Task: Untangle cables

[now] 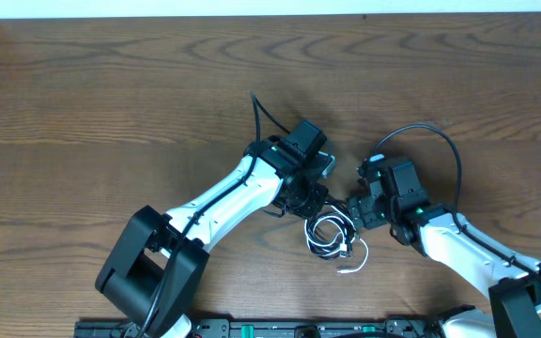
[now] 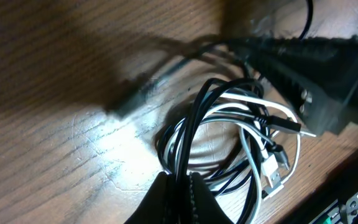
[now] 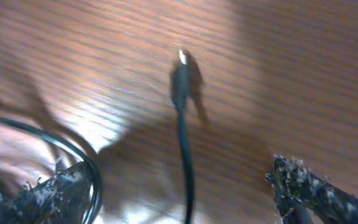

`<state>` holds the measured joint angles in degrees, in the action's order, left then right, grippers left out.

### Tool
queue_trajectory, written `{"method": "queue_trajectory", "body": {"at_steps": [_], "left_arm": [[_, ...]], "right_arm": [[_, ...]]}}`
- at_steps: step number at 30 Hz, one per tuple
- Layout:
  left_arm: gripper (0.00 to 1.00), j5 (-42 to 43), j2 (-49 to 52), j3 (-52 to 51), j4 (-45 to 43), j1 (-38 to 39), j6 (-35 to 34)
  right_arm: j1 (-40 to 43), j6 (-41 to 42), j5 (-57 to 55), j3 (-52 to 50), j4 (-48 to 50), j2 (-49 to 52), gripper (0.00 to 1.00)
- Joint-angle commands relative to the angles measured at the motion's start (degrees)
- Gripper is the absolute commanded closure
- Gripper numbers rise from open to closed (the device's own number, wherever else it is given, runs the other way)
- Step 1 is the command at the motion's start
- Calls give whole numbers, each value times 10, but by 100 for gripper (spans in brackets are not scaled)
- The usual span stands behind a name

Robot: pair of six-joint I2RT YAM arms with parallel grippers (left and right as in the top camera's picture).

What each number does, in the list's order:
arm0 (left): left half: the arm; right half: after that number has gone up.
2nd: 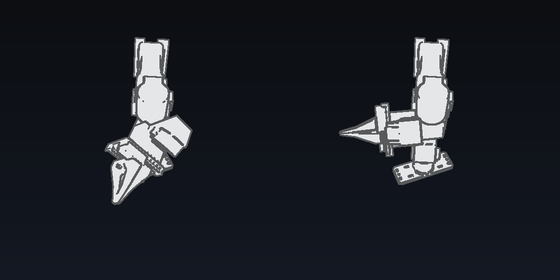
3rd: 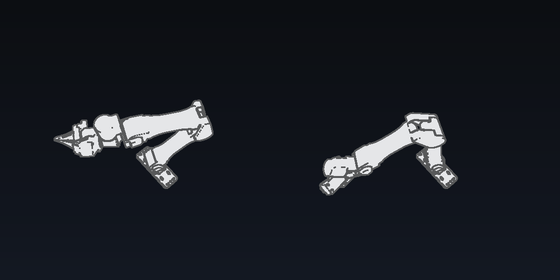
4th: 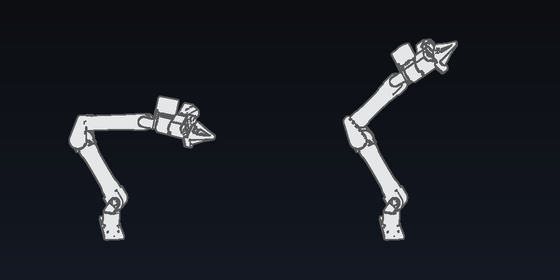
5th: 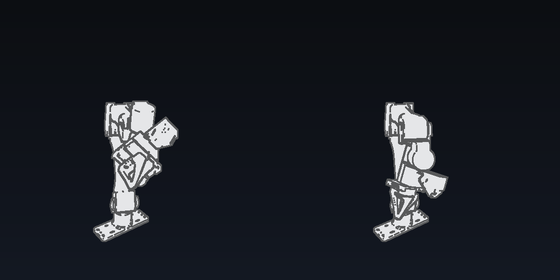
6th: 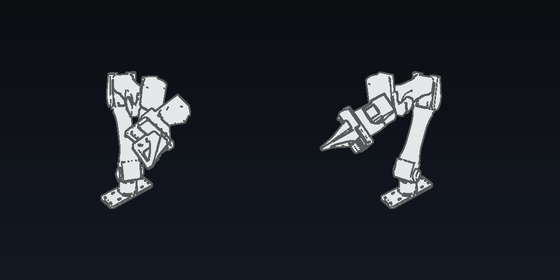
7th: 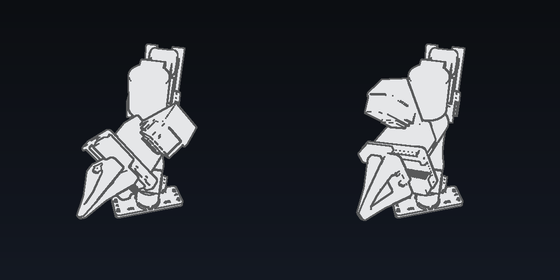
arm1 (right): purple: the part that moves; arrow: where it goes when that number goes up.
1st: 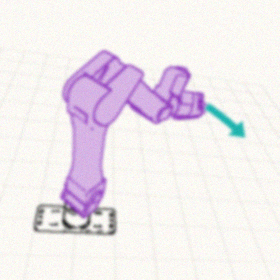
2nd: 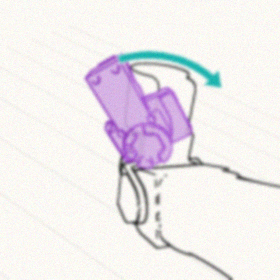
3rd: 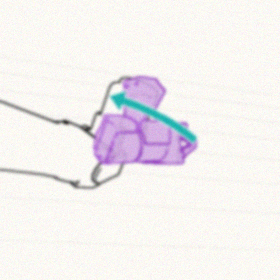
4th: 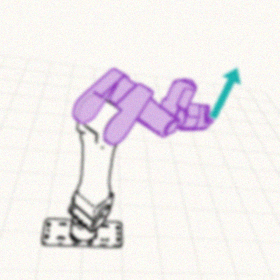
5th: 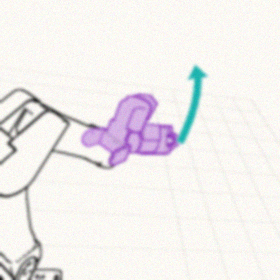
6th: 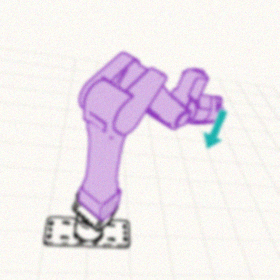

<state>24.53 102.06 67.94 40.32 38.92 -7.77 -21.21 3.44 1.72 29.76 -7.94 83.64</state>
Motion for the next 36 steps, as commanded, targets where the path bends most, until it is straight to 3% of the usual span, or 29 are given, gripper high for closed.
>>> {"method": "queue_trajectory", "body": {"at_steps": [1,7,14,18,25,26,28,30,36], "left_arm": [[92,-8,-2,-2,13,1,-4],[92,-58,-2,-2,37,1,-5],[92,-67,-2,-2,38,1,-5],[92,-125,-2,-2,38,0,-51],[92,-168,-2,-2,33,0,-104],[90,-163,-2,-2,31,0,-104],[67,-155,-2,-2,28,0,-103],[51,-143,-2,-2,27,0,-103],[47,-120,-2,-2,31,1,-103]], "right_arm": [[-2,34,-79,-45,-22,19,11],[3,74,-167,-46,-38,19,14],[43,148,-181,-46,-62,19,15],[86,198,-178,-46,-82,19,15],[122,199,-139,-47,-81,19,12],[122,199,-135,-47,-79,19,11],[122,199,-130,-47,-75,19,11],[122,199,-129,-47,-75,19,11],[122,199,-129,-47,-75,19,11]]}}
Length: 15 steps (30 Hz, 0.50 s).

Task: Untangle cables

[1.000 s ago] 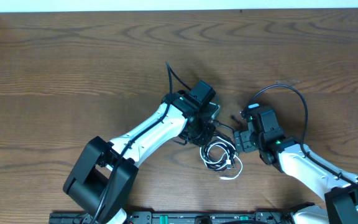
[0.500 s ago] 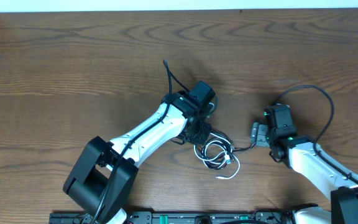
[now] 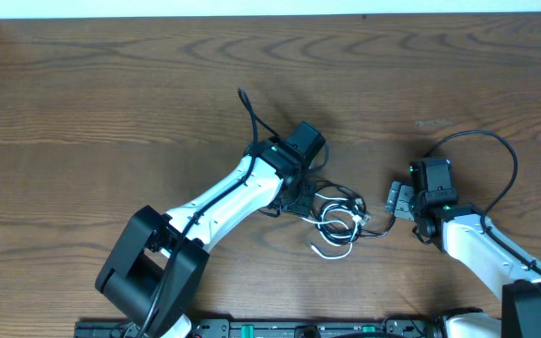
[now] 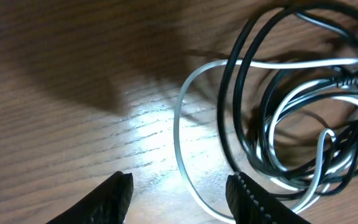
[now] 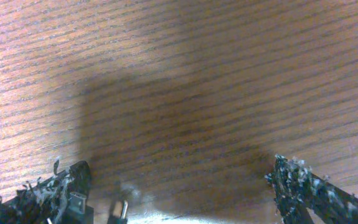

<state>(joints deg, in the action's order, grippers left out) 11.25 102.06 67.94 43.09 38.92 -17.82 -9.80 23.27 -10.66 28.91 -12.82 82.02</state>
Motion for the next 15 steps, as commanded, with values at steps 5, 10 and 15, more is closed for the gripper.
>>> {"method": "queue_trajectory", "body": {"at_steps": [5,10,15], "left_arm": [[47,45,-2,-2,5,1,-3],[47,105,-2,-2,-3,1,-19],[47,107,6,-2,-7,1,-96]], "right_arm": [[8,0,-5,-39,-26,35,11],[7,0,-5,-39,-25,35,11],[7,0,7,-39,-21,35,11]]}}
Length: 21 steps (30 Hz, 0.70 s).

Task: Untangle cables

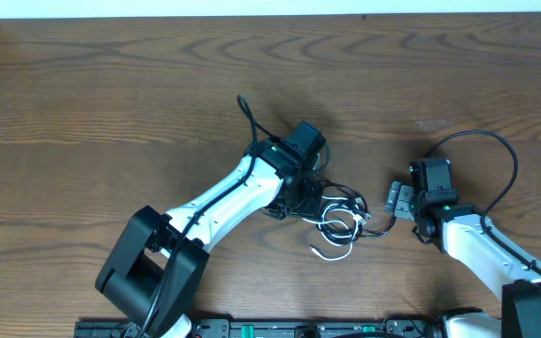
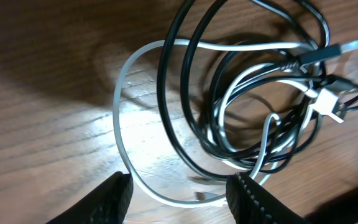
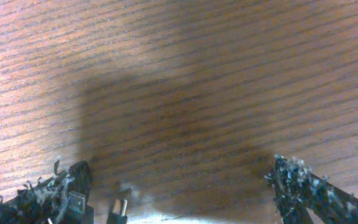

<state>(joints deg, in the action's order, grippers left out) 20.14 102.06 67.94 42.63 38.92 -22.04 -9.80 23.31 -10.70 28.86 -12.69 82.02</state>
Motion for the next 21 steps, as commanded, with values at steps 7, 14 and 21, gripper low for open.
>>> {"method": "queue_trajectory", "body": {"at_steps": [7,14,21], "left_arm": [[47,17,24,-2,-17,1,-140],[47,18,37,-2,-17,1,-209],[47,46,42,-2,-17,1,-229]], "right_arm": [[7,0,8,-38,-23,35,12],[7,0,8,-38,-23,35,12],[7,0,8,-38,-23,35,12]]}}
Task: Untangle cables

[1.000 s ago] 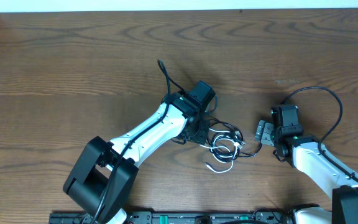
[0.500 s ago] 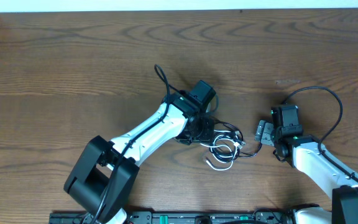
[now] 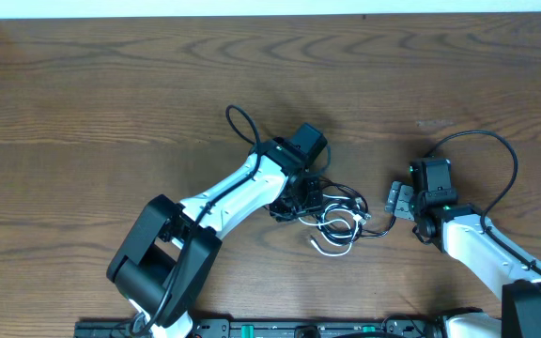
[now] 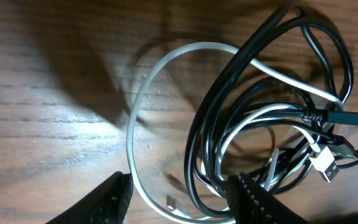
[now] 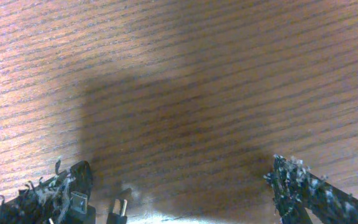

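A tangle of black and white cables [image 3: 334, 214] lies on the wooden table between the two arms. My left gripper [image 3: 301, 199] hovers open over the tangle's left side. In the left wrist view the left gripper [image 4: 182, 202] straddles a white cable loop [image 4: 132, 127], with the black coils [image 4: 272, 118] to the right. My right gripper [image 3: 397, 201] stands open just right of the tangle. The right wrist view shows the right gripper [image 5: 179, 202] with bare wood between its fingers and a black plug [image 5: 118, 211] near its left finger.
The left arm's own black lead [image 3: 239, 122] loops up behind its wrist. The right arm's lead [image 3: 491, 150] arcs above its wrist. A black rail [image 3: 280, 329] runs along the near table edge and a white wall [image 3: 252, 7] along the far one.
My left wrist has turned, so the white loop now lies left of the black coils in its view. The left arm's lower links have shifted right. The right arm has not moved.
First my left gripper was shut on black strands of a tight bundle, with the open right gripper right beside it. Then the left gripper was open, the right gripper stood further right, and the bundle lay spread wider. Now the left gripper hangs turned above it.
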`<state>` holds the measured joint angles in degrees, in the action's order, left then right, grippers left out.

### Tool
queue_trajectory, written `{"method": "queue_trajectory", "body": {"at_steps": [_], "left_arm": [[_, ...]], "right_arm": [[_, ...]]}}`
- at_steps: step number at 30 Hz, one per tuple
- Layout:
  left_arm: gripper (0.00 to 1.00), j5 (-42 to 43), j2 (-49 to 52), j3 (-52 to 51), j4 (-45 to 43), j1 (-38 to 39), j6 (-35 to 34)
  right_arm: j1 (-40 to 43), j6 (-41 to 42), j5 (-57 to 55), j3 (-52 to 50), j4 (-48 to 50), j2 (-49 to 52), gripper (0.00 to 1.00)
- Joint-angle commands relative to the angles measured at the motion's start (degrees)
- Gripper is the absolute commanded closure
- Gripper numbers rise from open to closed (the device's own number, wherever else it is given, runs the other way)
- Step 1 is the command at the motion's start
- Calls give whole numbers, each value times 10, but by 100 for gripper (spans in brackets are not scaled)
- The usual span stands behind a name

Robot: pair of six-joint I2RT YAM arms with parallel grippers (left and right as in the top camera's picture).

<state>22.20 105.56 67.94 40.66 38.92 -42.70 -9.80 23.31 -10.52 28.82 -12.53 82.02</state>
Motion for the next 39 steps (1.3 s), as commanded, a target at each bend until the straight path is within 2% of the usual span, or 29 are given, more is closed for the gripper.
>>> {"method": "queue_trajectory", "body": {"at_steps": [1,16,29,31,33,35,39], "left_arm": [[48,29,7,-2,3,1,-22],[48,43,7,-2,19,1,-22],[48,-9,39,-2,-26,38,-24],[53,-18,45,-2,-26,38,-24],[73,-34,47,-2,-26,38,-24],[86,-42,45,-2,-26,38,-23],[92,-43,42,-2,-26,32,-21]], "right_arm": [[7,0,6,-38,-24,35,12],[7,0,6,-38,-24,35,12],[7,0,6,-38,-24,35,12],[7,0,6,-38,-25,35,12],[7,0,6,-38,-25,35,12],[7,0,6,-38,-25,35,12],[7,0,6,-38,-24,35,12]]}}
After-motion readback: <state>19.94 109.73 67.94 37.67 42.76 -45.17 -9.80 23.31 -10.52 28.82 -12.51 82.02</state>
